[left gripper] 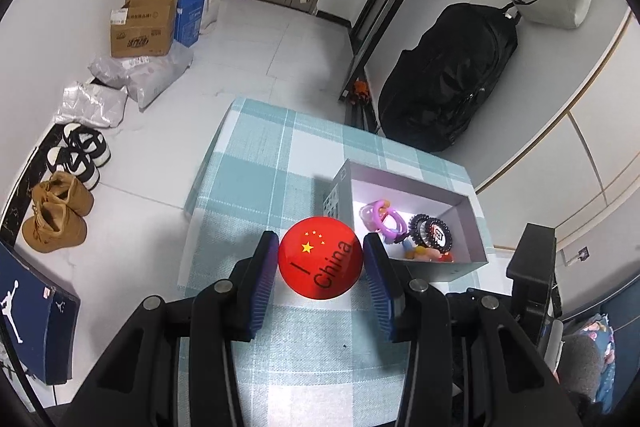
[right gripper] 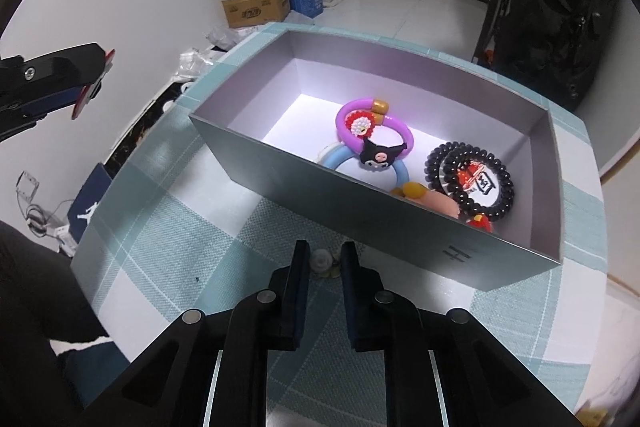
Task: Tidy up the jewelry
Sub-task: 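Carry the red badge to the box with the left tool while the right tool grasps the white charm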
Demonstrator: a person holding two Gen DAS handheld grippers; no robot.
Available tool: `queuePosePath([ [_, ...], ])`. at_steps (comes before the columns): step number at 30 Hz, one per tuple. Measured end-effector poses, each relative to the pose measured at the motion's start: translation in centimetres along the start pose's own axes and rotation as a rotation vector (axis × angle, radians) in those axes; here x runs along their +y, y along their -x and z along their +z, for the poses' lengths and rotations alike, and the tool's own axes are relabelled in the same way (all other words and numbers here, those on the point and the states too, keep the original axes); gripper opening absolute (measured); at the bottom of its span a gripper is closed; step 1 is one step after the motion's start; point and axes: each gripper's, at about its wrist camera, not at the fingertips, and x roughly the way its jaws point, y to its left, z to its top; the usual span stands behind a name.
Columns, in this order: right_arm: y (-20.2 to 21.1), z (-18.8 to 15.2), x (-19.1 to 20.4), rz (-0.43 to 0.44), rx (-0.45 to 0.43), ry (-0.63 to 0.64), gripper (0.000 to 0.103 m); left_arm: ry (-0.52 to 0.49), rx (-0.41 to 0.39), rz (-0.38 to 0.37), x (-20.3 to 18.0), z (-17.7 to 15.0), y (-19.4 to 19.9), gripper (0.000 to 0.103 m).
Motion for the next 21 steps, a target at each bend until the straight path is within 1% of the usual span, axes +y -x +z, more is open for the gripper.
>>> queuePosePath([
  [6,1.4,-0.2,-0.6,0.025,-0.035,-0.020,0.014,-0.025,-0.022,0.002,-1.0,-0.1,0.0,0.038],
  [10,3.1,0.1,-1.5,0.058,-0.077,-0.059,0.014,-0.042,-0.027,0.012,-1.6,-0.3,-0.2,0.038],
  [14,5.1,0.5,-2.6,0.136,-0.138,-0.126,0.014,-0.050,-0.033,0.014,-2.2,-0.3,-0.5,0.038],
  [15,5.9,0.6,-3.0,0.161,-0.164,-0.142,0.014,-0.051,-0.035,0.013,-2.4,-0.3,-0.5,0.038],
  [18,7.3,1.1,-3.4,0.167,-0.217,-0.153,0.014,-0.060,-0.044,0.005,-3.0,-0.2,-0.6,0.038],
  [21,8.0,1.4,-3.9,0.174,-0.238,-0.175,0.014,-0.074,-0.050,-0.011,-3.9,0.0,-0.8,0.038],
])
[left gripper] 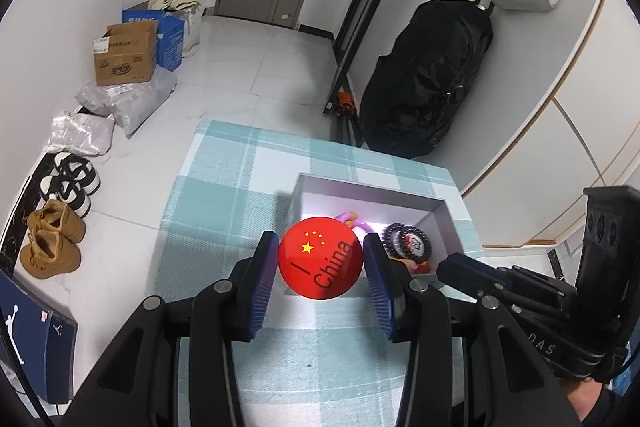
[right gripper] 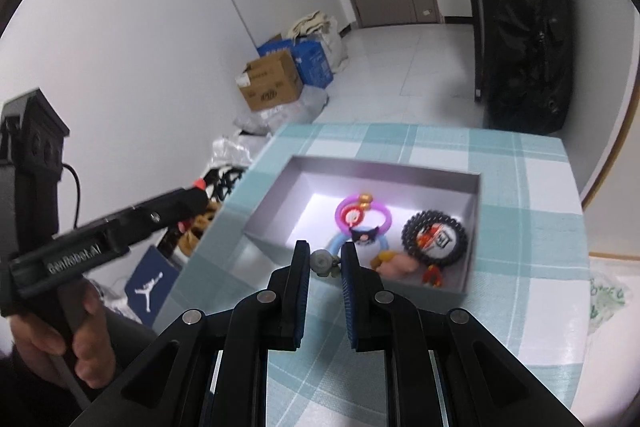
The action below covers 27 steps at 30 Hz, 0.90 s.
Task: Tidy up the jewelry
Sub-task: 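Carry the red badge to the box with the left tool while the right tool grasps the white charm, then lower the red badge and white charm into the box and open both tools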
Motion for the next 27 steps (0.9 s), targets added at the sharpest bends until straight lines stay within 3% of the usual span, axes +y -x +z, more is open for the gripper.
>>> queuePosePath([
  [12,2.4,2.3,-1.9,0.061,-0.087,-0.066,0.014,-0.014,0.019,-0.078,-2.9,1.0,-1.3,0.038],
  [27,0.2,4.0,-4.6,0.063,-0.028,-0.102,0.014,0.012,0.094,-0.095,-4.1,2.5,-5.2,0.038],
])
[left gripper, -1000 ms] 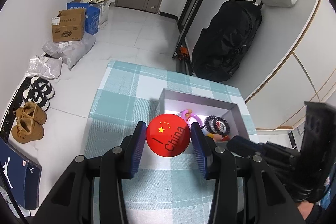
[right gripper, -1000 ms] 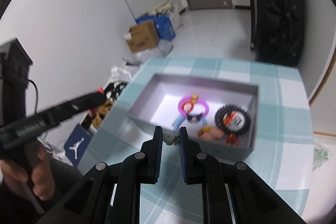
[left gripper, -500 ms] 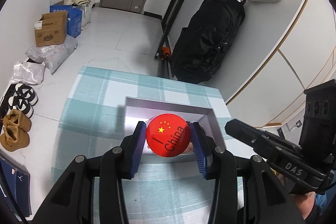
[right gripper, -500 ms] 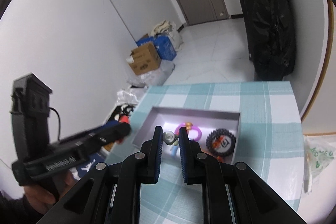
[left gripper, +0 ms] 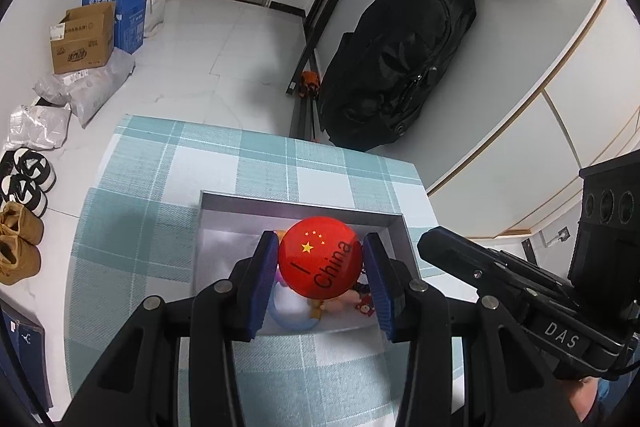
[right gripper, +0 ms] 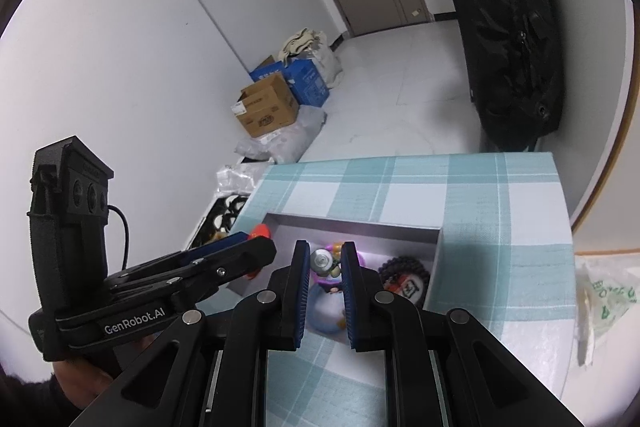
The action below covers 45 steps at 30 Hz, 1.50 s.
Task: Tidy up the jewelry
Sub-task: 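Lower the red badge and white charm into the box and open both tools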
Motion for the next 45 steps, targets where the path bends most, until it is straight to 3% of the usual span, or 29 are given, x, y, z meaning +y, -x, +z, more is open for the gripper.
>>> queuePosePath([
  [12,-2.3,0.4,-1.6,0.000,0.055,-0.011,0.014,0.013,0.050,0.027,0.4,0.8,-2.7,0.038],
  [29,-3.9,0.3,-2.8,-0.023,0.100,-0.055,0.014,0.033,0.128,0.005,0.8,0.7,-4.5,0.038],
  [41,-3.8,0.3,-3.4,-0.039,0.085,-0.079,0.017,0.019,0.076,0.034,0.7,1.0,-3.7,0.038],
  [45,-3.1,0.3,-3.3,-0.035,0.056,-0.080,0.019,0.055,0.093,-0.002,1.3,1.0,-3.8,0.052],
])
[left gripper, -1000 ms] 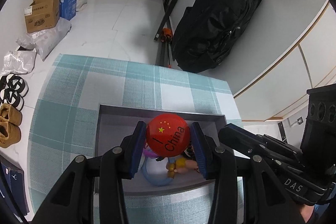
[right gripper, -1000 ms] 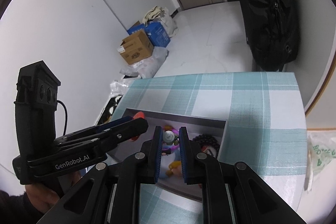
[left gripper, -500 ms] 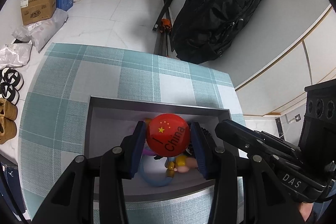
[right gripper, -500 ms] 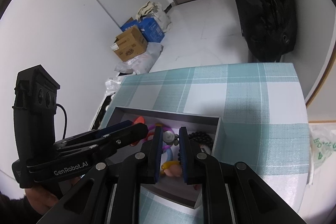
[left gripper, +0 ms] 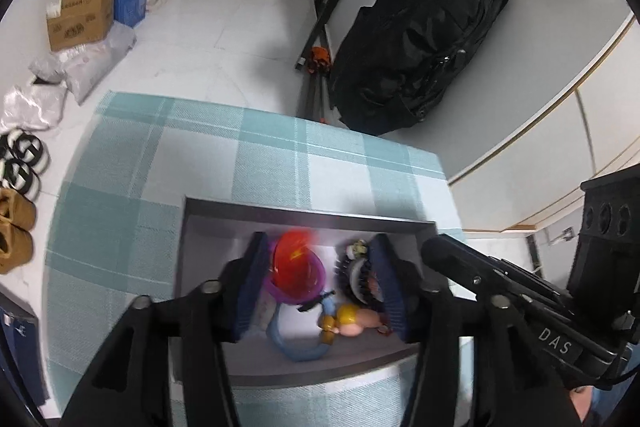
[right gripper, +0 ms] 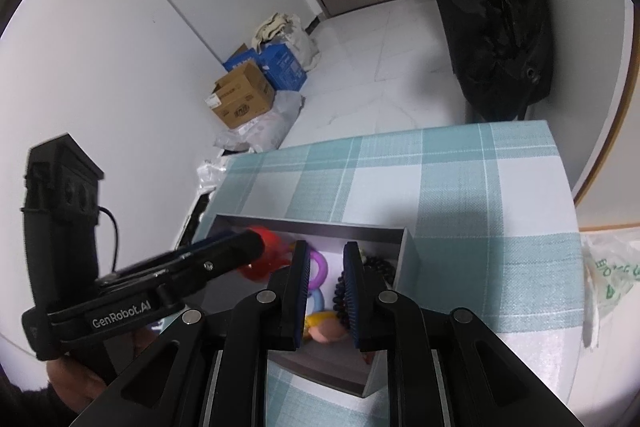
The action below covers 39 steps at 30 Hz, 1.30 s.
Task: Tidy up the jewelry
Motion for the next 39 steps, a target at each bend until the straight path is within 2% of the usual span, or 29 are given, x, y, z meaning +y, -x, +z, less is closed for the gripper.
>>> queuePosePath([
  [1,0.2,-0.1,0.0,-0.004,-0.006,0.005,0.021,0.004,0.002,-0.001,0.0,-0.1,0.0,0.053],
  [4,0.8,-0.2,0.1,-0.017,-0.025,0.010,0.035,-0.022,0.006,0.009,-0.3,-0.4,0.1,0.056],
  [5,1.0,-0.3,0.0,-0.023,-0.032,0.005,0.046,-0.030,0.006,0.014,-0.4,-0.4,0.3,0.056],
  [6,1.2,-0.3,-0.1,-0.024,-0.039,0.001,0.052,-0.038,0.003,0.015,-0.5,-0.6,0.4,0.056],
  [8,1.5,-0.4,-0.2,-0.027,-0.045,-0.003,0.052,-0.053,-0.004,0.023,-0.8,-0.7,0.7,0.056],
  [13,2.2,-0.6,0.0,-0.036,-0.055,0.002,0.064,-0.090,-0.037,0.067,-1.1,-0.9,1.7,0.057],
  [17,2.7,-0.8,0.2,-0.048,-0.064,0.007,0.070,-0.112,-0.070,0.119,-1.4,-1.2,2.4,0.065],
  [20,3.2,-0.9,0.5,-0.054,-0.076,0.018,0.072,-0.119,-0.101,0.126,-1.6,-1.3,3.1,0.066],
  [24,3.7,-1.3,1.1,-0.055,-0.101,0.038,0.083,-0.115,-0.145,0.126,-1.6,-1.5,4.2,0.067],
  [26,3.8,-1.5,1.4,-0.054,-0.117,0.053,0.085,-0.117,-0.169,0.140,-1.7,-1.7,4.6,0.072],
  [31,4.5,-2.5,2.2,-0.064,-0.157,0.082,0.087,-0.116,-0.222,0.166,-1.6,-2.5,6.0,0.074],
  [39,6.5,-4.4,3.5,-0.067,-0.214,0.117,0.101,-0.131,-0.272,0.173,-1.7,-4.5,7.9,0.078],
])
